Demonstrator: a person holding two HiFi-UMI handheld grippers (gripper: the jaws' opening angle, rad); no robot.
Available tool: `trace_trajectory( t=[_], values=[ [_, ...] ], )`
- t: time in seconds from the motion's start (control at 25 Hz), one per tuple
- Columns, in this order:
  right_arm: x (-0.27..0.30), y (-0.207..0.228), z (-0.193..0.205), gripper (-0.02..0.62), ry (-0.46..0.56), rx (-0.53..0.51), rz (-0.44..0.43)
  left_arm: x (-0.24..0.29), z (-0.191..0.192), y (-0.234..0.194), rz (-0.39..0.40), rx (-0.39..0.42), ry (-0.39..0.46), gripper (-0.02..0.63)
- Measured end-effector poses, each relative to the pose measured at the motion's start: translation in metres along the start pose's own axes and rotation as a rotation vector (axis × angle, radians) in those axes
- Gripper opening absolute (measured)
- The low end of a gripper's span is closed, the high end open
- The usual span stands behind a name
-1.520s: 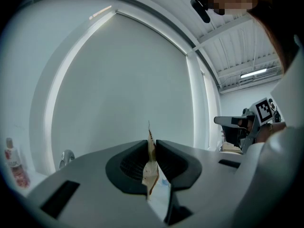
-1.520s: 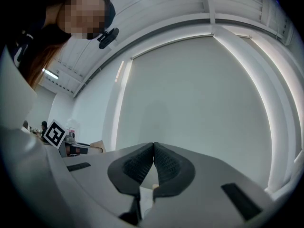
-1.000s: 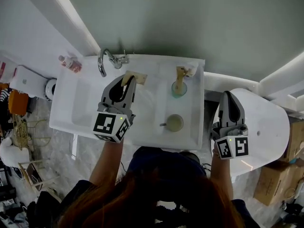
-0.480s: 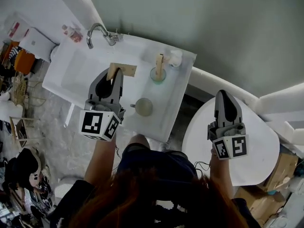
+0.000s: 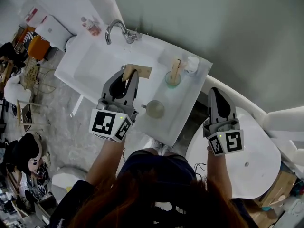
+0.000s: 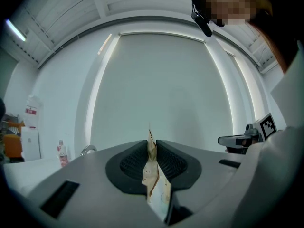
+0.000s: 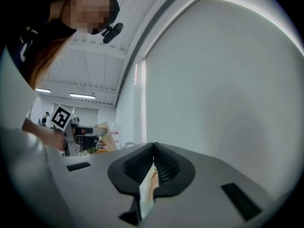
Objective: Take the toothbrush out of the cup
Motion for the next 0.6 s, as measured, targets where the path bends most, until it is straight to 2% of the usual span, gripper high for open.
trace_trajectory(
  t=[0.36,0.48,0.6],
  values=[
    [0.080,-0.004,0.069,0.017,-0.160,-0.039,-0.090,0.008,0.015,-0.013,-0.030,-0.015,-0.015,0.069],
    [0.108,-0.002,0.102,0.065,-0.270,-0.009,-0.092,0.008,0.020,-0.021,-0.049,-0.026,-0.026,0.069],
    [0.135,0.000,0.132,0.163,-0.376,-0.015,-0.112,0.007,0.025,-0.030,-0.075,-0.030,-0.037,0.069]
  ],
)
Point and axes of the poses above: the fingertips, and each gripper's own axes: x forward along the fingers, y to its right, z out of its underside, the point moved 7 cm from there along -x, backward along the fingers, and after that the axes turned 2 degrees about z, right-handed, at the moved point
